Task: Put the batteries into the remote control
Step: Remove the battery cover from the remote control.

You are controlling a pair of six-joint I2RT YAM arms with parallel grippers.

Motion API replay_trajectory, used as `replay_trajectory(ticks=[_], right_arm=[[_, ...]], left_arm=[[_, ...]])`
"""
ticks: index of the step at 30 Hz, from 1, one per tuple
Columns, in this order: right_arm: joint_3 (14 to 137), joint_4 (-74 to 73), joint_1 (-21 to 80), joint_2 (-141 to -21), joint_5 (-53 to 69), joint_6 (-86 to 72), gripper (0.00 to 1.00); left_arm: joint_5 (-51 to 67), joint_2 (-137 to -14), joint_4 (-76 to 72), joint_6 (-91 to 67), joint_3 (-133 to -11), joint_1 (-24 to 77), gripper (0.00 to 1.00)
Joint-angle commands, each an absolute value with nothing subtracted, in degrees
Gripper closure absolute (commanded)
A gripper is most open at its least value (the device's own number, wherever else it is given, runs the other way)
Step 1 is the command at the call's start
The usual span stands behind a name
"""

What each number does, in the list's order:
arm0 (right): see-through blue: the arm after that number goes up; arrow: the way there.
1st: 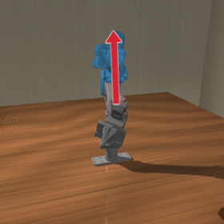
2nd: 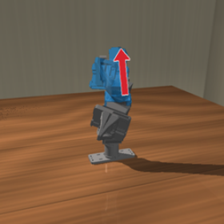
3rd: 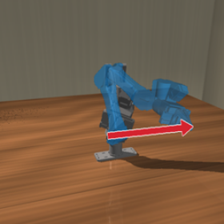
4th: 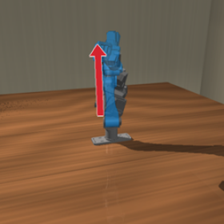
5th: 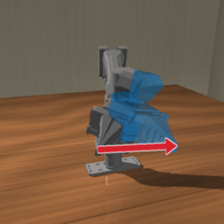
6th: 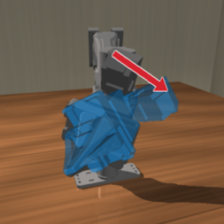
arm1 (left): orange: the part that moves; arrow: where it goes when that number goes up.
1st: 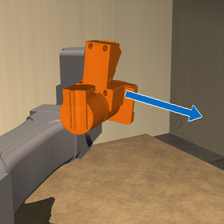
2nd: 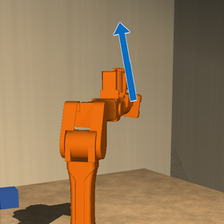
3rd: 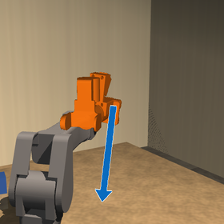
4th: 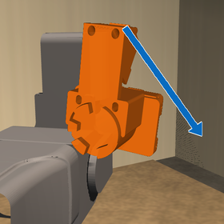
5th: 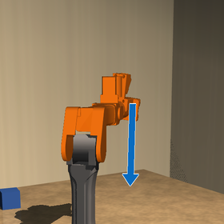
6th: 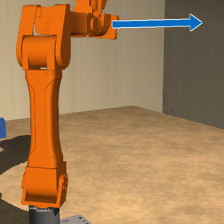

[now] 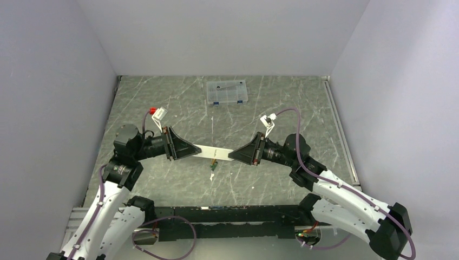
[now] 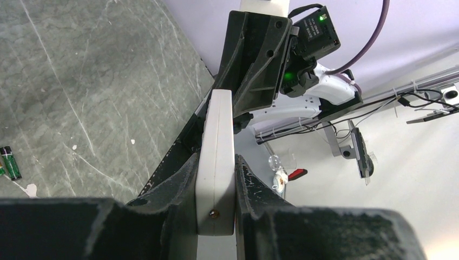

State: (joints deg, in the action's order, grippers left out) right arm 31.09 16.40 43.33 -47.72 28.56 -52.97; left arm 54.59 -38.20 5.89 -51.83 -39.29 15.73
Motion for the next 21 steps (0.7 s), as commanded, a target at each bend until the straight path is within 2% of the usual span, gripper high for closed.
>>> replay_trajectory(ticks=[1, 6, 21], right_arm=[[30.9, 17.2, 43.4, -46.2, 28.2, -51.7, 0.93], [31.0, 16.6, 43.4, -46.0, 28.2, -51.5, 0.91], [31.2, 14.5, 43.4, -44.9, 28.0, -51.3, 0.76]], left_arm=[[53.6, -38.7, 3.3, -52.3, -40.8, 15.2, 1.0], [53.8, -39.0, 3.8, -52.0, -41.0, 15.2, 1.0], [53.9, -39.6, 4.1, -51.3, -41.3, 15.2, 1.0]])
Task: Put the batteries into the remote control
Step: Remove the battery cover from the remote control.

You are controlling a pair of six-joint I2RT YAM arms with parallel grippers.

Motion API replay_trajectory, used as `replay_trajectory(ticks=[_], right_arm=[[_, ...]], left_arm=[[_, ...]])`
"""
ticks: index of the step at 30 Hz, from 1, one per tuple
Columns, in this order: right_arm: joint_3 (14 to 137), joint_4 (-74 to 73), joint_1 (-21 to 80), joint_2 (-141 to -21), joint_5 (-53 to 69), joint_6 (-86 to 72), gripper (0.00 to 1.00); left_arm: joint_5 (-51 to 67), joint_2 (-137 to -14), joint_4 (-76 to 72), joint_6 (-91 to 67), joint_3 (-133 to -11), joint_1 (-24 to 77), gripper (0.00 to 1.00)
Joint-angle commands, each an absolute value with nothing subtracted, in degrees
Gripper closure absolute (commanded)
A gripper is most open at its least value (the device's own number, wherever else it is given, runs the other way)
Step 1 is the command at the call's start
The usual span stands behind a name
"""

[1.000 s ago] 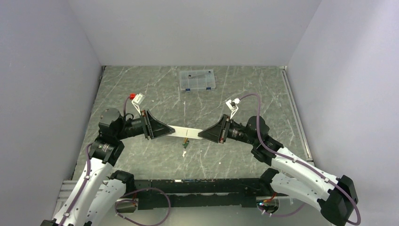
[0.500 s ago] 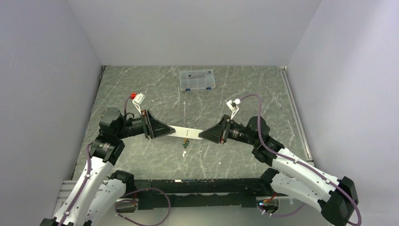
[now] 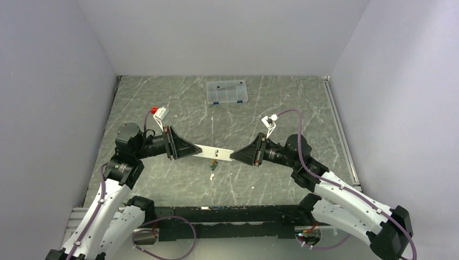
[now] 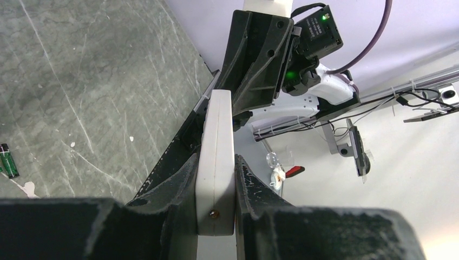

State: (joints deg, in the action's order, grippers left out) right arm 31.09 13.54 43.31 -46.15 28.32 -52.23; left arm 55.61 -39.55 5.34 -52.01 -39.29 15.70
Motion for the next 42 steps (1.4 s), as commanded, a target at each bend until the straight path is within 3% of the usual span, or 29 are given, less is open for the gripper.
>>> replay_trajectory(ticks=[1, 4, 10, 32, 42], right_arm=[[31.3, 14.3, 43.4, -44.8, 28.0, -51.2, 0.76], [31.4, 14.0, 43.4, -44.6, 28.1, -51.2, 0.8], [31.3, 14.3, 43.4, -44.7, 29.0, -51.2, 1.0], [30.3, 10.9, 43.4, -39.1, 26.4, -49.6, 1.0], [34.8, -0.2, 43.3, -37.4, 19.5, -42.5, 1.0]], left_arm=[[54.0, -39.6, 4.1, -51.3, -41.2, 15.2, 1.0], [53.9, -39.6, 4.4, -51.0, -41.3, 15.2, 1.0], [53.5, -39.6, 5.0, -50.4, -41.5, 15.2, 1.0], [52.0, -41.4, 5.6, -49.1, -41.1, 15.2, 1.0], [48.4, -42.4, 12.2, -44.3, -42.6, 15.1, 1.0]])
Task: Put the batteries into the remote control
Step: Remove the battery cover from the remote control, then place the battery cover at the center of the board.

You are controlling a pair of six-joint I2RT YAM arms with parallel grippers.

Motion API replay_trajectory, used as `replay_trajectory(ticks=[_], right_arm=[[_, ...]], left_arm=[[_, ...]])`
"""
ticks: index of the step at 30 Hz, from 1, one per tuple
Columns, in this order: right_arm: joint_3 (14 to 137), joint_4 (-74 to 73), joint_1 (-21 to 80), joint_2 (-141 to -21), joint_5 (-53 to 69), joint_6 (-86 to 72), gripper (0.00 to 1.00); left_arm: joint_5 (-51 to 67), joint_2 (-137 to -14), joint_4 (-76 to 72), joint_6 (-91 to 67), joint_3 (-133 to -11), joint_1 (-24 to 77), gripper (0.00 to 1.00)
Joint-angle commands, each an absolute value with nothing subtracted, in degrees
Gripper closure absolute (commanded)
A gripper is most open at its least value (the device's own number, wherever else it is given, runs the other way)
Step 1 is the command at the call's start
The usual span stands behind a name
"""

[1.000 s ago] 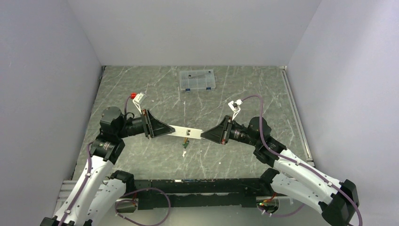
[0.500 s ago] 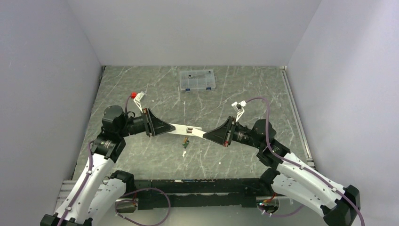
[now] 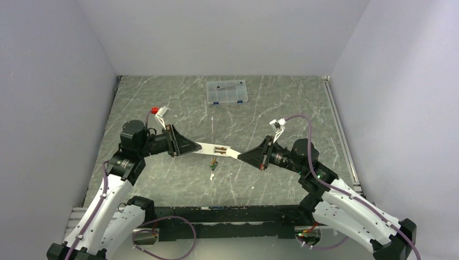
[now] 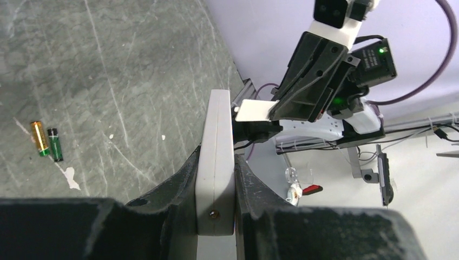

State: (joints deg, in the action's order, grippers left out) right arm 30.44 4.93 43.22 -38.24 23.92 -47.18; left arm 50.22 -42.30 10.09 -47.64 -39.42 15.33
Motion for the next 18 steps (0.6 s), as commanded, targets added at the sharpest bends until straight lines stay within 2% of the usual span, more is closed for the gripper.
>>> replay_trajectory(ticks=[1, 11, 18], right_arm=[[35.6, -1.9, 43.3, -37.4, 18.3, -41.5, 1.0], [42.9, -15.6, 42.5, -42.1, 3.5, -30.4, 1.0], [44.8, -16.6, 39.2, -48.2, 0.5, -25.9, 1.0]], left_arm=[[47.9, -42.4, 12.9, -43.6, -42.7, 15.2, 1.0], [47.7, -44.4, 16.4, -41.4, -42.2, 15.2, 1.0], [51.8, -47.7, 15.6, -41.2, -41.1, 15.2, 1.0]])
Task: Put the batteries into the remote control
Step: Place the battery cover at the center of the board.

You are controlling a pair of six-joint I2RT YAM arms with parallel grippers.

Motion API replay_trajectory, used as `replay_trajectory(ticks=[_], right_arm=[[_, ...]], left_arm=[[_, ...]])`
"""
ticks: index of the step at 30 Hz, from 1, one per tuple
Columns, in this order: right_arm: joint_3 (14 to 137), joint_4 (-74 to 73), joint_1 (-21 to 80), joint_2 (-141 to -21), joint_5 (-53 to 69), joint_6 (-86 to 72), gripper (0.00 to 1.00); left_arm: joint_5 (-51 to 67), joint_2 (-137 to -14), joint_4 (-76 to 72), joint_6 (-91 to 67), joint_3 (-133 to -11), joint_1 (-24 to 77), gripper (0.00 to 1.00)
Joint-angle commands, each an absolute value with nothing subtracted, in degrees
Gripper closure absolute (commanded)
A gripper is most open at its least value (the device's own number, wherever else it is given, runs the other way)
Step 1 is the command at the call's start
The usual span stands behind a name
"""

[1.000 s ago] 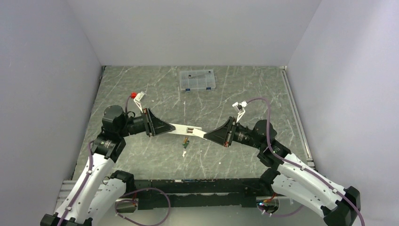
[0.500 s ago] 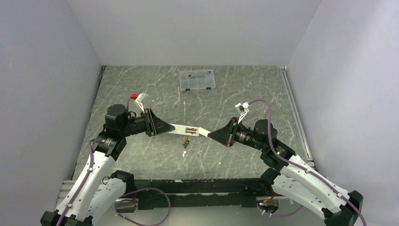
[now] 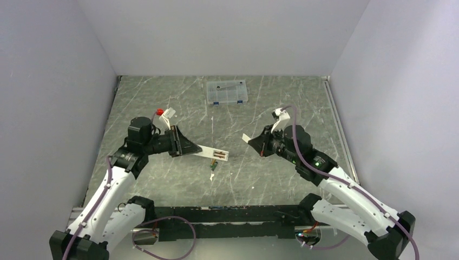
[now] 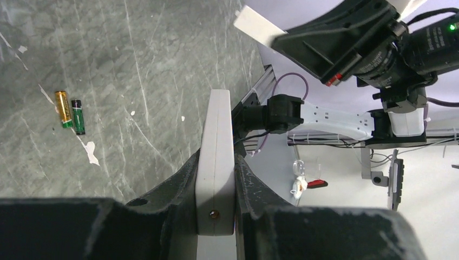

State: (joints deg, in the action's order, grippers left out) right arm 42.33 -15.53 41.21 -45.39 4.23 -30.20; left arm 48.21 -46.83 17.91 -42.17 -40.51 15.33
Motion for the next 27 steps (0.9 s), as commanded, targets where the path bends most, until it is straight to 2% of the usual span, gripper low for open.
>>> replay_trajectory(ticks=[1, 13, 19, 27], right_arm=[[44.5, -16.0, 38.4, -48.8, 1.3, -25.9, 1.0], [37.9, -4.1, 19.7, -59.4, 18.0, -33.7, 1.0], [33.5, 7.4, 10.4, -66.3, 27.1, -39.3, 1.0], [31.6, 20.1, 3.4, -76.9, 33.2, -46.4, 1.0]], left_arm=[[52.3, -48.1, 15.3, -41.4, -40.9, 15.2, 1.0], [54.4, -48.9, 14.6, -42.1, -39.4, 15.2, 1.0], [54.5, -47.7, 14.3, -43.0, -37.8, 15.2, 1.0], [54.3, -46.5, 14.2, -43.3, -36.3, 15.2, 1.0]])
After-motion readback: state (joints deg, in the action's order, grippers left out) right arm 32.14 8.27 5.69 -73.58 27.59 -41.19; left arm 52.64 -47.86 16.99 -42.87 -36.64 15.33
